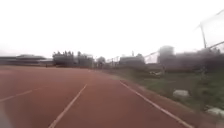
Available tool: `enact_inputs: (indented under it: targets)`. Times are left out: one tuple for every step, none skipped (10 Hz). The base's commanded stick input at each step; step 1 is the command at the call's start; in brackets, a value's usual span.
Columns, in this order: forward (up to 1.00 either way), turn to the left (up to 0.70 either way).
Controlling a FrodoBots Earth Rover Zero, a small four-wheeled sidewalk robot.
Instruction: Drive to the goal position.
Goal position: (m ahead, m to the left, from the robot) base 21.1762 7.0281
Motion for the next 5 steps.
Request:
enact_inputs:
  targets:
    - [0.70, 0.00]
    - [0.70, 0.00]
    - [0.70, 0.00]
    - [0.70, 0.00]
    - [0.70, 0.00]
